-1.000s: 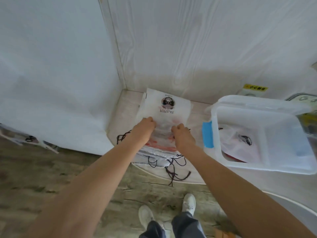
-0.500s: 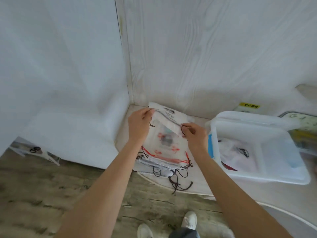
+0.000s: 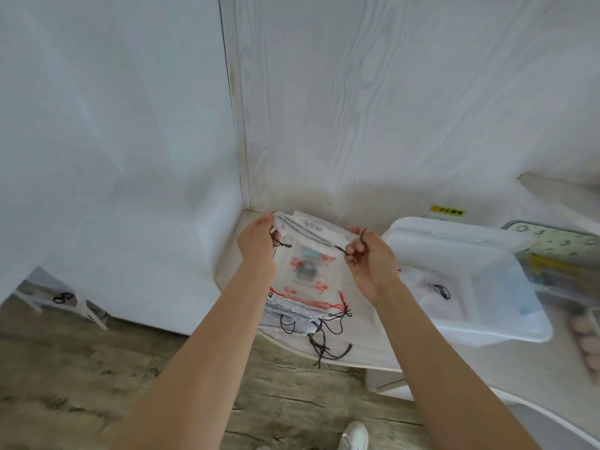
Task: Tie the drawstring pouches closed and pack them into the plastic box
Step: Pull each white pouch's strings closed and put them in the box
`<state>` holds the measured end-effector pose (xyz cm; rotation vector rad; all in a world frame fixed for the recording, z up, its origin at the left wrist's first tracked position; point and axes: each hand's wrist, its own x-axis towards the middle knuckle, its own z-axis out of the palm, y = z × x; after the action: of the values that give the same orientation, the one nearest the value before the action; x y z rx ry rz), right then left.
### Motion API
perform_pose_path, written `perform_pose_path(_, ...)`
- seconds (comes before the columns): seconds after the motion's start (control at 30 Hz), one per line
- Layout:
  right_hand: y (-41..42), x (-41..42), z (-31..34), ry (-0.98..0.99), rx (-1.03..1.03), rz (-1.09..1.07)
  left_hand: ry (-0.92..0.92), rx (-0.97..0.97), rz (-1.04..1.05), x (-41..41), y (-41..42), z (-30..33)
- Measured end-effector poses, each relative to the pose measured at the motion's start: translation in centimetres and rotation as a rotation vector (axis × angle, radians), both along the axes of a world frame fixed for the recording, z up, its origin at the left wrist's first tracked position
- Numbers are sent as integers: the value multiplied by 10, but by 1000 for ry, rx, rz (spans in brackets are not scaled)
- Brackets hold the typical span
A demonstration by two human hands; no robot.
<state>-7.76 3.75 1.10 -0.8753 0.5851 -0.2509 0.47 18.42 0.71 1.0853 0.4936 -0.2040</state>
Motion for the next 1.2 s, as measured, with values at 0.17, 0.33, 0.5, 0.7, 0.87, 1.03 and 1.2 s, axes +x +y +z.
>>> perform_pose_path(0.17, 0, -8, -1, 116, -1786, 522, -27, -149, -12, -3, -6, -1)
perform_pose_path(0.33, -6, -18, -13, 293, -2045, 608, -4, -231, -32, -3, 1, -4)
perform_pose_path(0.5, -3, -20, -11, 459, -1677, 334, -58, -168, 37, -12, -1, 4)
perform_pose_path(0.7, 9, -14, -5, 273, -608, -10, -538, 677, -298, -29, 2, -6)
perform_pose_path(0.87, 11, -2, 0, 103, 241, -187, -760, 1066, -513, -37, -4, -13)
perform_pose_path(1.03, -2, -3, -8, 34, 471, -289, -763, 1072, -578, -34, 7, -21)
perform_pose_path(1.2, 0, -4, -11, -17, 424, -266, -761, 1161, -677, -26, 11, -26)
